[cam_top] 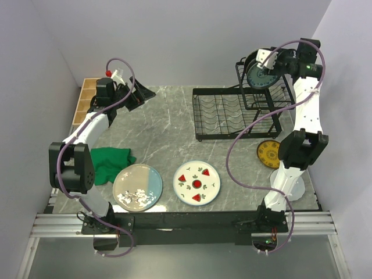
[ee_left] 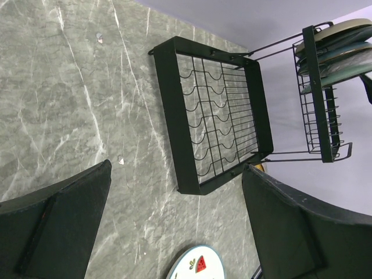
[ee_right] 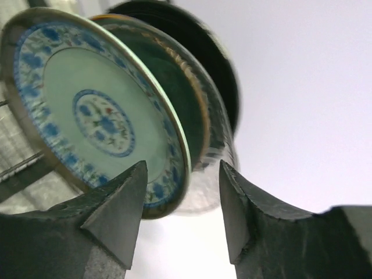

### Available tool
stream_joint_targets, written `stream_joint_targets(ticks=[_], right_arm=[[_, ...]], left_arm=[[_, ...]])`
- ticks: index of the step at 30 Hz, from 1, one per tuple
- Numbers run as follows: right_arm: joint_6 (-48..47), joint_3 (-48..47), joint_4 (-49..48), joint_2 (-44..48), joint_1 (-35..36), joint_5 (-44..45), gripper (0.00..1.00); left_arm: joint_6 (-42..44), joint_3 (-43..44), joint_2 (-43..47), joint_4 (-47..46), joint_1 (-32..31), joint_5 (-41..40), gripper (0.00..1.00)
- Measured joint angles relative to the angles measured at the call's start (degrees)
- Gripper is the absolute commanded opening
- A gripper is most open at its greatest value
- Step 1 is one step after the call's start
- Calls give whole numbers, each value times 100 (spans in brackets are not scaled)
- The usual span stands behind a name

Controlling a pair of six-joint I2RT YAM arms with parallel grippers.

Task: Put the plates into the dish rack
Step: Insert the plate into the dish rack, then grab a plate with the left arm

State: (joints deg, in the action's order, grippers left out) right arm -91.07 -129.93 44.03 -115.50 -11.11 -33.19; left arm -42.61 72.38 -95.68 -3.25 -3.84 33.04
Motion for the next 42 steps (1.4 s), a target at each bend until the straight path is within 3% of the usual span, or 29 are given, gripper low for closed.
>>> stream_joint_targets(ticks=[9, 17, 27, 32, 36, 39, 42], right_arm=[[750, 138, -734, 94, 39, 155, 62], [1399, 153, -675, 310, 50, 44, 65], [1604, 831, -525, 1178, 101, -96, 65], [2072, 350, -103, 1023, 101, -271, 68], [2870, -140, 337, 1008, 133, -658, 81], [3565, -162, 632, 1150, 203, -1060, 81], [3873, -46, 1327, 1320, 525, -1379, 81]], left_arm=[[2, 0, 39, -20, 0, 2, 99], [2, -162, 223, -35, 0, 15, 99], [61, -376, 413, -28, 0, 79, 99], [138, -522, 726, -37, 4, 79, 99], [-48, -745, 960, -199, 105, 247, 99], [-164, -776, 944, -118, 232, 439, 99], [94, -649, 901, 549, 195, 479, 99]])
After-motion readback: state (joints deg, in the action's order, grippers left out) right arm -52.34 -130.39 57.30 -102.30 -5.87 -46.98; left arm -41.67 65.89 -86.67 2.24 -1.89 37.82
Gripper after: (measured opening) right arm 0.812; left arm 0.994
